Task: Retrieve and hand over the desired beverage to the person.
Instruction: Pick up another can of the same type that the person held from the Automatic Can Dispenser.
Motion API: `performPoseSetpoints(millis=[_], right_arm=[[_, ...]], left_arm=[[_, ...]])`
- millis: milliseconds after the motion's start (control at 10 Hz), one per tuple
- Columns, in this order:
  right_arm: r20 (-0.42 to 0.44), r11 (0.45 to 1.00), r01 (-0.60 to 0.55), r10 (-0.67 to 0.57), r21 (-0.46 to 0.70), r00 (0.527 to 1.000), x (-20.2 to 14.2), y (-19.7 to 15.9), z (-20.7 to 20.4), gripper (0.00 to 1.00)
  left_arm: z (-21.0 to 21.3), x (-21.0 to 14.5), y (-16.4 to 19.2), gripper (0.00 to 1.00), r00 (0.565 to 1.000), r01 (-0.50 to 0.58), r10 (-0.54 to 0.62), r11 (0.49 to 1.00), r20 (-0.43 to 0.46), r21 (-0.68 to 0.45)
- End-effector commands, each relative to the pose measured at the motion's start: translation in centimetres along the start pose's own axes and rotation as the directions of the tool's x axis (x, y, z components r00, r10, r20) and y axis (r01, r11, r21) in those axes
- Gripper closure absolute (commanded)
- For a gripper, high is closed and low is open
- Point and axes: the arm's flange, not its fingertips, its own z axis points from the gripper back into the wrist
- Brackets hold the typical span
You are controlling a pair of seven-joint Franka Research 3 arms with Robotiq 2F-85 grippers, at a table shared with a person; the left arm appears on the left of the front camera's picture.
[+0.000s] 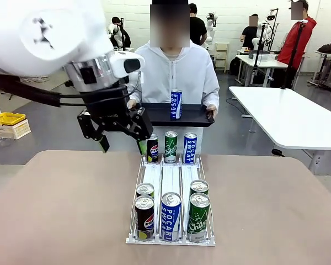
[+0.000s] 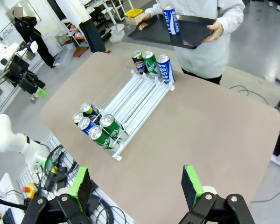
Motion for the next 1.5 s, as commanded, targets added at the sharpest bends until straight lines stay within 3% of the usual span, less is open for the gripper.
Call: performPoseSetpoints(millis=[0,200,900,1200,1400], right_arm=[[0.02,0.999,-0.011,0.01,0.033,1.0,0.2,-0.1,-0.1,0.0],[0.02,0.999,-0.011,0.01,0.033,1.0,0.2,-0.1,-0.1,0.0],[0.02,0.999,-0.011,0.01,0.033,1.0,0.2,-0.1,-0.1,0.0],[0.02,0.999,-0.011,0.01,0.033,1.0,0.2,-0.1,-0.1,0.0],[0.02,0.999,-0.011,0.01,0.033,1.0,0.2,-0.1,-0.1,0.0]], left_arm=[[-1.2,0.7,-0.1,0.0,0.997,-0.032,0.027,0.997,0.071,0.068],[-0.7,0.4,-0.1,0.0,1.0,-0.01,0.01,1.0,0.029,0.019],[-0.8,0.5,-0.2,0.0,0.999,-0.001,0.0,1.0,0.037,0.024],[-4.4,-1.1,-2.5,0.0,1.0,-0.03,0.03,0.998,0.009,0.059],[-6.9,-1.9,-3.3,0.0,0.994,-0.111,0.113,0.986,-0.008,0.122]])
